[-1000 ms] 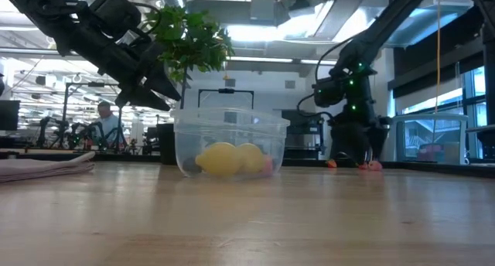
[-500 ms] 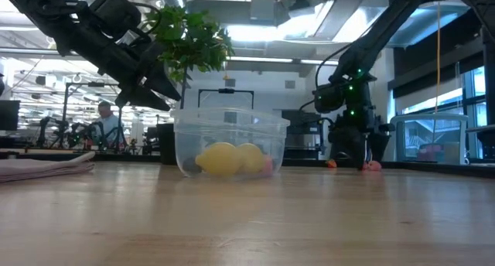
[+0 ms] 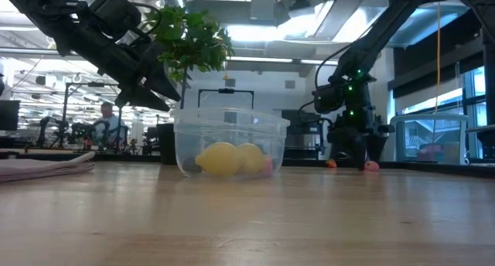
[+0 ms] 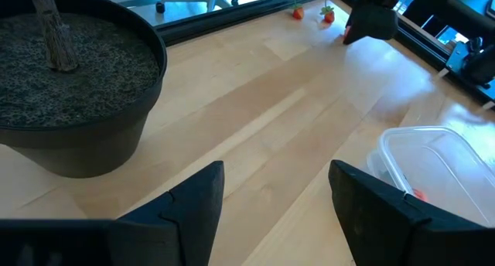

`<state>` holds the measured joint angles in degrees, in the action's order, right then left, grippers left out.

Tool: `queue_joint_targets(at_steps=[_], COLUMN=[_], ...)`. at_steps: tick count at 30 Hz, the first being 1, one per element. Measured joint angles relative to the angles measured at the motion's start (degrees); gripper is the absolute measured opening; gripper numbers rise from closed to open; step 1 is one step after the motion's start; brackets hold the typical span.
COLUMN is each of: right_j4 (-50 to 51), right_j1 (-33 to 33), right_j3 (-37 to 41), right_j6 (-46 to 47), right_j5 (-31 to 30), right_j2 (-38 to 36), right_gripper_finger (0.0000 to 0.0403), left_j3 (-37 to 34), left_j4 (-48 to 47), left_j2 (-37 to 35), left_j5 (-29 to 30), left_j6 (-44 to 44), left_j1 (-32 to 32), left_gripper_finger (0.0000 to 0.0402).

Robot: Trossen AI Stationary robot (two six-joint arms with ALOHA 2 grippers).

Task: Pick and placing Produce into tupperware
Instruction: Put the peach into the transparent bin

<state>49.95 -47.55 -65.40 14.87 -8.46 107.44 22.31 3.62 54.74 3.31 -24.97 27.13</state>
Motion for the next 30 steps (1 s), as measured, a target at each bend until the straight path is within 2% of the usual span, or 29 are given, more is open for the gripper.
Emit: queue_joint_targets(at_steps=[21, 25, 30], right_j4=[1.2, 1.4, 1.2], right_j1=[0.1, 2.1, 8.0], right_j3=[0.1, 0.0, -2.2], right_j6=[-0.8, -3.3, -3.4], right_j5=[-1.1, 6.5, 18.5], right_j2=[0.2, 0.0, 0.2], right_gripper_finger=[0.0086, 0.0073, 0.0072], left_j3=[0.0, 0.0, 0.0], left_j4=[-0.1, -0.1, -0.1], left_j2=[0.0, 0.0, 0.0], left_j5=[0.0, 0.0, 0.0], left_j6=[0.1, 0.1, 0.1], left_j1=[0.0, 0.0, 0.0], left_gripper_finger=[0.0225, 0.0225, 0.0225])
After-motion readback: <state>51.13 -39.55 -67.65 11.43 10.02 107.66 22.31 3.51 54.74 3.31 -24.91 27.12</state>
